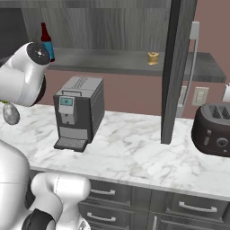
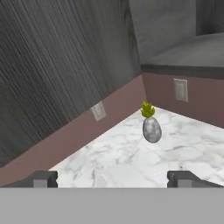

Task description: Get the candle and the beer from the cabinet and move them to the dining counter.

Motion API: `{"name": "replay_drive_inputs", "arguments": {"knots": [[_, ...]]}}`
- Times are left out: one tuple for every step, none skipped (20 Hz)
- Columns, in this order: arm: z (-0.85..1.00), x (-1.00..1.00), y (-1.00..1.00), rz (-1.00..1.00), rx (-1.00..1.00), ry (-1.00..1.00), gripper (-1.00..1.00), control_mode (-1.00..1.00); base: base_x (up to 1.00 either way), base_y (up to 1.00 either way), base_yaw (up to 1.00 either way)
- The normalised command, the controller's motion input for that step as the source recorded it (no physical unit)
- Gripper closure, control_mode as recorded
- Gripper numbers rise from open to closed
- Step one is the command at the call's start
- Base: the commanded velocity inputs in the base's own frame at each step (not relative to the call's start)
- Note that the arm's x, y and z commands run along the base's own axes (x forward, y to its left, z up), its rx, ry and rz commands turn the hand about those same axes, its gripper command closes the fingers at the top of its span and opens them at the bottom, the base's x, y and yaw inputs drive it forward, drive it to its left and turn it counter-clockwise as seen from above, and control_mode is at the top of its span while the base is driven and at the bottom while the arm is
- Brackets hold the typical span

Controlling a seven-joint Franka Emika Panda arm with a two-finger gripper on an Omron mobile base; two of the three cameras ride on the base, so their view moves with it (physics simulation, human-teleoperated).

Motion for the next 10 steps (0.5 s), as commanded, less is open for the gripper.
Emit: {"name": "replay_drive_inputs", "arguments": {"knots": [[0.01, 0.34, -0.4, -0.11, -0.06, -0.15, -1.0, -1.0, 0.0, 0.0, 0.0], [0.04, 0.37, -0.32, -0.12, -0.05, -0.14, -1.0, -1.0, 0.0, 0.0, 0.0], [0.06, 0.41, -0.24, -0.13, -0.05, -0.12, -1.0, -1.0, 0.0, 0.0, 0.0], [0.06, 0.48, -0.12, -0.15, -0.06, -0.1, -1.0, -1.0, 0.0, 0.0, 0.0], [0.09, 0.55, 0.0, -0.15, -0.06, -0.08, -1.0, -1.0, 0.0, 0.0, 0.0], [0.1, 0.59, 0.0, -0.15, -0.04, -0.06, -1.0, -1.0, 0.0, 0.0, 0.0], [0.1, 0.62, 0.0, -0.15, -0.02, -0.05, -1.0, -1.0, 0.0, 0.0, 0.0], [0.11, 0.62, 0.0, -0.14, -0.01, -0.02, -1.0, -1.0, 0.0, 0.0, 0.0], [0.11, 0.59, 0.0, -0.13, -0.01, -0.01, -1.0, -1.0, 0.0, 0.0, 0.0], [0.11, 0.58, 0.0, -0.13, -0.01, 0.0, -1.0, -1.0, 0.0, 0.0, 0.0]]}}
